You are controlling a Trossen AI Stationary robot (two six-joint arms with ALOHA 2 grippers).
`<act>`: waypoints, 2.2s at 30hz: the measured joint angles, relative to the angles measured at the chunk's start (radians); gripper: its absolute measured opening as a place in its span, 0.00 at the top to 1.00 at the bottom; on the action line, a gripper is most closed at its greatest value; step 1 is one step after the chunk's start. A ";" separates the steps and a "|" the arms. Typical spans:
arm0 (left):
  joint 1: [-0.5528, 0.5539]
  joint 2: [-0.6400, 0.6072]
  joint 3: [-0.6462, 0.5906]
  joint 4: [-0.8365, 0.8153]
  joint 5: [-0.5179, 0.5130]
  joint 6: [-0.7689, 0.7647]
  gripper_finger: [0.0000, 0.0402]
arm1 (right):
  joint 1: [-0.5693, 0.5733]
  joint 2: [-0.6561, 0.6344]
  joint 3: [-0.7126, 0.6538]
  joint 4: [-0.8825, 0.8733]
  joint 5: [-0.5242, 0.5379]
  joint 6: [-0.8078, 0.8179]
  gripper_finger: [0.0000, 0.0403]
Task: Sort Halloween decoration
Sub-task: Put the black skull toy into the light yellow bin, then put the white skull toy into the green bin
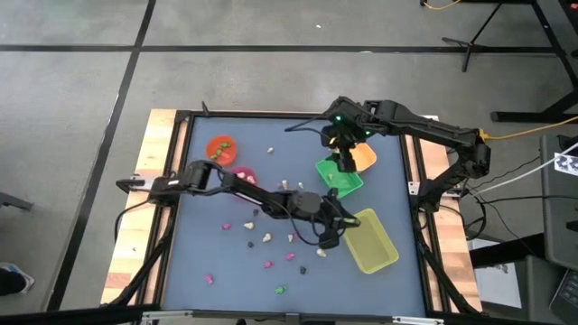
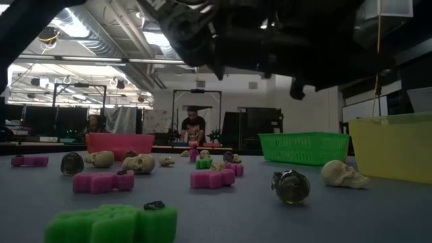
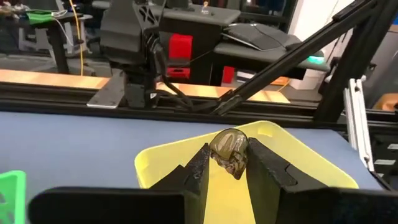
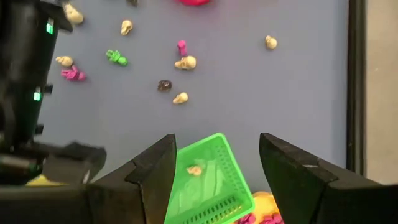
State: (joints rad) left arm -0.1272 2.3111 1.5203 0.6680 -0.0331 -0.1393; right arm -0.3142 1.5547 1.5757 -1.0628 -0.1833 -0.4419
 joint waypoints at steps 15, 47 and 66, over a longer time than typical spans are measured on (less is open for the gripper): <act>-0.006 0.027 0.021 -0.005 0.002 -0.008 0.67 | 0.000 0.000 0.000 0.015 0.000 0.000 0.43; 0.222 -0.362 0.020 -0.992 -0.046 0.149 0.56 | 0.000 0.000 0.000 0.012 0.190 0.000 0.43; 0.505 -0.441 0.020 -1.462 -0.134 0.088 0.56 | 0.000 0.001 0.000 -0.013 0.227 0.000 0.43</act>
State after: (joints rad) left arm 0.3780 1.8702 1.5402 -0.7940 -0.1667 -0.0509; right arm -0.3145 1.5555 1.5757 -1.0757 0.0436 -0.4417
